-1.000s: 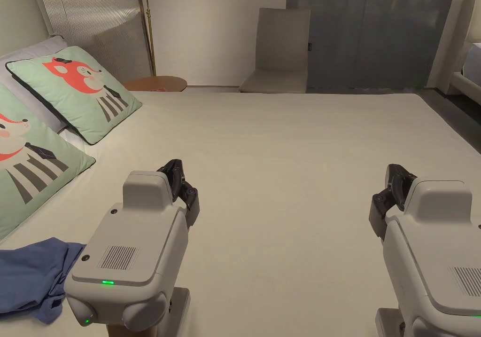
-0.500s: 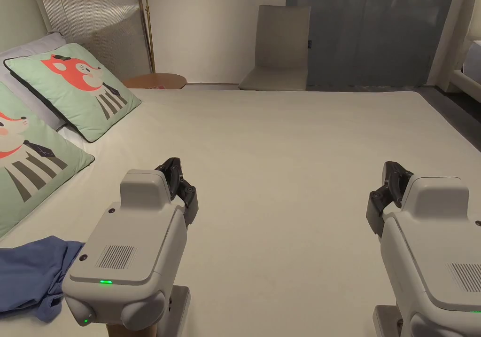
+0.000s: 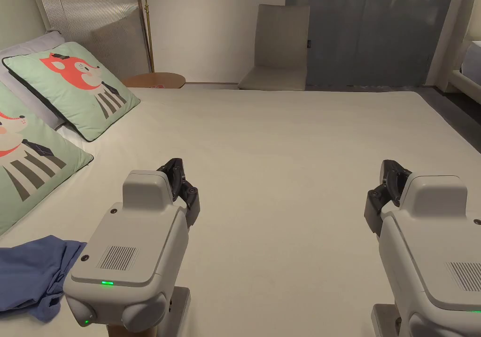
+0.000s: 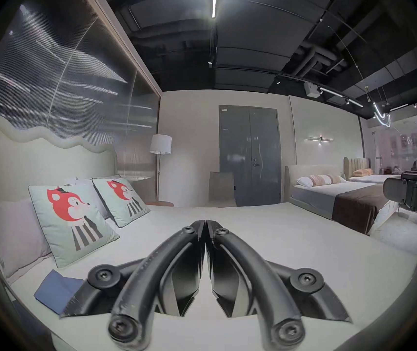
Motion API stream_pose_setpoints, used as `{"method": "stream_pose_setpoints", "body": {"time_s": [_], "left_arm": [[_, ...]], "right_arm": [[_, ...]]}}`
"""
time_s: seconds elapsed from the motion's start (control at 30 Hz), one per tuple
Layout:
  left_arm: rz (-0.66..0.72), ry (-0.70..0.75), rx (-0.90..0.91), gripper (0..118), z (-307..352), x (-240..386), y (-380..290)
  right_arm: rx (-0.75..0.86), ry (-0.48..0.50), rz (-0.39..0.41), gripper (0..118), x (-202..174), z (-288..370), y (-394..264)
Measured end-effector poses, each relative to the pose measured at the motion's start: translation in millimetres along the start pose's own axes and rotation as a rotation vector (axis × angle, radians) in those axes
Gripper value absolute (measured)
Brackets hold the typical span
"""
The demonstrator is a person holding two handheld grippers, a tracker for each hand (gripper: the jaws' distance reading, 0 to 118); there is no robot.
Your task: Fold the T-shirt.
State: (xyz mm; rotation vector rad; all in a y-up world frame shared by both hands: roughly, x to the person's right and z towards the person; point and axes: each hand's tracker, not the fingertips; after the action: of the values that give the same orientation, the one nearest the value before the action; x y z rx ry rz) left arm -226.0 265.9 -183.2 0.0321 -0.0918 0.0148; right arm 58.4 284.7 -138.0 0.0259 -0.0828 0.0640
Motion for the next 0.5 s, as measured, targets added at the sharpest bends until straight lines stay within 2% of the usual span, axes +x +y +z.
{"method": "stream_pose_setpoints", "body": {"time_s": [0.5], "left_arm": [[-0.002, -0.003, -0.001, 0, 1.6, -0.9, 2.8]], "right_arm": [[0.003, -0.002, 0.007, 1, -1.2, 0.3, 0.5]]}}
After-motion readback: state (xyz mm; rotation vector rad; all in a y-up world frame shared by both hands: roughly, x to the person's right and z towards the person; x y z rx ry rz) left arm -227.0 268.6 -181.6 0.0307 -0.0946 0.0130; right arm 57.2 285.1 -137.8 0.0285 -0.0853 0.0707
